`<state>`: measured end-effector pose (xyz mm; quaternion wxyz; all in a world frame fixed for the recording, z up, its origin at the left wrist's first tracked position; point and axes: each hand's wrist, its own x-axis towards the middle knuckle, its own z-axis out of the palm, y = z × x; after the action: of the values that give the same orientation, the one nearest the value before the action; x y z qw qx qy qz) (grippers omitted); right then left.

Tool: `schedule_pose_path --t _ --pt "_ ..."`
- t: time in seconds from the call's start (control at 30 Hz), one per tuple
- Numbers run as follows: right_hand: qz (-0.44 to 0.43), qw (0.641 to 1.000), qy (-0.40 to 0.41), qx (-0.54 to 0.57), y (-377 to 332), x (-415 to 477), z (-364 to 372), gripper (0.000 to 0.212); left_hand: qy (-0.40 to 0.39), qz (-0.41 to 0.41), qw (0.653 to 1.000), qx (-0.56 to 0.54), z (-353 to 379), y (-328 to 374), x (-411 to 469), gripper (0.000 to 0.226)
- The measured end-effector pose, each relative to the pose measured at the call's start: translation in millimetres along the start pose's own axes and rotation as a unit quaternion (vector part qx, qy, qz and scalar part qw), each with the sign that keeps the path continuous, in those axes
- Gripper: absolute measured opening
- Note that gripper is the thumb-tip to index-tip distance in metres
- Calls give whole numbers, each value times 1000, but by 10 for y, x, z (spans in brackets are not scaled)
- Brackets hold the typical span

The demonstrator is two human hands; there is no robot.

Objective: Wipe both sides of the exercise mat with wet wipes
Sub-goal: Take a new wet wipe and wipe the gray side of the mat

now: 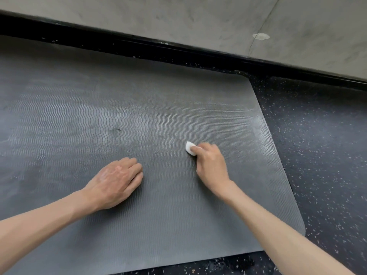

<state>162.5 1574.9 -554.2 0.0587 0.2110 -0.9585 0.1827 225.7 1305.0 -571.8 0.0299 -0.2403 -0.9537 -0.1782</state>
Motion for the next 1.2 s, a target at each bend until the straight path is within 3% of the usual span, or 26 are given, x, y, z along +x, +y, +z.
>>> schedule_pose_path --t 0.03,0.17,0.23,0.33,0.37,0.43,0.53,0.6,0.73,0.8,0.97,1.1,1.2 --pt "-1 1000 -1 -4 -69 -110 14 39 0 7 1000 1 -1 34 44 28" --pt "-191 971 -144 11 -228 -595 -132 38 9 14 1000 -3 4 170 246 30" --pt "-152 981 -117 -8 50 -491 -207 36 7 21 1000 -7 22 239 315 30" --pt "21 998 -3 -58 431 -355 -261 33 11 37 999 -9 54 323 340 30" --pt "41 997 14 -60 412 -434 -250 34 12 44 999 -7 63 341 332 29" --pt "-13 999 -14 -27 199 -721 -263 37 11 61 998 -2 90 366 302 27" --pt "-164 978 -131 -19 77 -1090 -410 35 3 76 997 -1 146 370 238 26" --pt "-123 986 -110 -31 388 -971 -506 30 2 78 997 -1 180 368 194 27" --pt "103 989 26 -103 1103 -735 -628 28 0 93 996 7 201 370 163 26" --pt "94 990 10 -104 1020 -1007 -655 28 1 100 995 11 190 367 173 26" --pt "-39 986 -140 -82 973 -1470 -919 29 10 96 995 -6 187 412 269 29" --pt "111 983 -34 -139 1285 -1097 -887 27 13 92 995 -17 215 463 311 25" --pt "28 992 -70 -103 927 -1440 -825 26 13 90 996 -15 226 447 273 27"
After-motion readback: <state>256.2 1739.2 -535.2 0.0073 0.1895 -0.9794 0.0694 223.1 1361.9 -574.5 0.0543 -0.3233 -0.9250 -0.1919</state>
